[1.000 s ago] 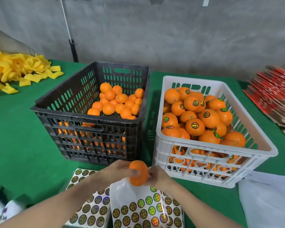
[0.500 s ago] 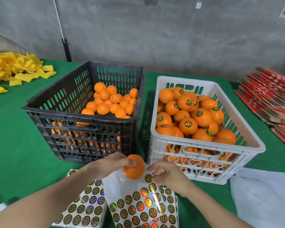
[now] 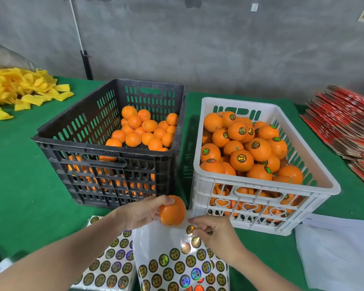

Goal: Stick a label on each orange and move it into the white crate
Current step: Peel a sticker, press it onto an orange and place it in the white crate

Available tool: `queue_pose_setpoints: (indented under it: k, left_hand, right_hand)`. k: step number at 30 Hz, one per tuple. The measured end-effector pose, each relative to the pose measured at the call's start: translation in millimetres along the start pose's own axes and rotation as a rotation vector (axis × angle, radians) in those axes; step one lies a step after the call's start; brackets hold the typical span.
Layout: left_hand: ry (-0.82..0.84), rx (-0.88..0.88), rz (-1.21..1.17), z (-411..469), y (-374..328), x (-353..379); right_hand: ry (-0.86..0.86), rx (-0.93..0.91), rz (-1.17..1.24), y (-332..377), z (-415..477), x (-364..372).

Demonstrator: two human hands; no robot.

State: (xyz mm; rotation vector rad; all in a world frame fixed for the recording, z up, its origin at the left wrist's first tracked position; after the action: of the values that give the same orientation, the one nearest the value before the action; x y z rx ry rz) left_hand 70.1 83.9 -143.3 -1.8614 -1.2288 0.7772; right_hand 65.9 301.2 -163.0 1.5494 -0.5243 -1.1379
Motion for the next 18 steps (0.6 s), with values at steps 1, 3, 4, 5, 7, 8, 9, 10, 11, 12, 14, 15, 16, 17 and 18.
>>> queue_pose_setpoints:
  k: [1,3,4,5,7,8,9,10,11,12,14,15,16,17,18]
  left_hand:
    - [0.010,0.004,-0.001,1.3,-0.6,0.1]
    - [0.031,-0.008,-0.021,2.8,-2.2,1.3]
    - [0.041,-0.021,-0.038,3.5,-2.6,1.8]
    - [0.047,-0.033,-0.058,4.7,-2.6,2.0]
    - [0.058,-0.052,-0.078,7.0,-2.8,3.4]
    - [0.059,-0.060,-0.077,7.9,-2.8,4.2]
    - [0.055,-0.063,-0.073,8.9,-2.6,5.0]
    - [0.048,-0.065,-0.074,9.2,-2.9,5.6]
    - [0.042,-0.070,-0.079,9.8,-2.3,5.3]
    - [0.039,-0.075,-0.080,9.5,-2.1,5.0]
    - [0.041,-0.076,-0.047,9.2,-1.9,5.0]
    - [0.038,-0.072,-0.007,9.2,-1.7,5.1]
    - [0.032,-0.068,0.042,8.8,-1.9,5.5]
    - [0.029,-0.065,0.098,8.9,-1.2,5.6]
    - [0.029,-0.063,0.167,8.6,-0.7,5.9]
  right_hand:
    - [0.002,0.014,0.010,-0.1,0.5,-1.0]
    - [0.014,0.021,0.031,-0.2,0.7,-2.4]
    - [0.019,0.010,0.035,-0.1,0.7,-2.6]
    - [0.020,-0.004,0.035,0.0,0.8,-2.4]
    - [0.009,-0.028,0.022,0.3,0.3,-2.2]
    - [-0.002,-0.046,0.006,0.4,-0.3,-2.2]
    - [-0.010,-0.076,-0.016,0.0,-1.1,-2.5]
    - [-0.011,-0.113,-0.045,-0.3,-2.1,-2.9]
    - [-0.003,-0.141,-0.069,-1.1,-3.2,-2.9]
    - [0.006,-0.149,-0.082,-2.0,-4.7,-2.3]
    - [0.016,-0.113,-0.044,-2.7,-7.2,-1.9]
    - [0.012,-0.084,-0.001,-2.3,-7.5,-2.8]
    - [-0.002,-0.051,0.045,-0.9,-7.4,-4.4]
    - [-0.027,-0.024,0.084,1.8,-6.7,-6.6]
    - [-0.061,-0.007,0.115,5.5,-6.0,-9.6]
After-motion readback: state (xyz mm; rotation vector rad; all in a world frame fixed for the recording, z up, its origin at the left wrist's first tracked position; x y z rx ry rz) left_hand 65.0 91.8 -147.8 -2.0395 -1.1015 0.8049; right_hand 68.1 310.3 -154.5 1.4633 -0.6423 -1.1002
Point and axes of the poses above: each hand's wrist, its own z-axis towards the middle knuckle, its own x-axis out of the palm, y = z × x, the point moved 1 cm from there along z, towards the middle knuckle, and after that the axes turned 7 degrees about z, right-handed, at the moved point
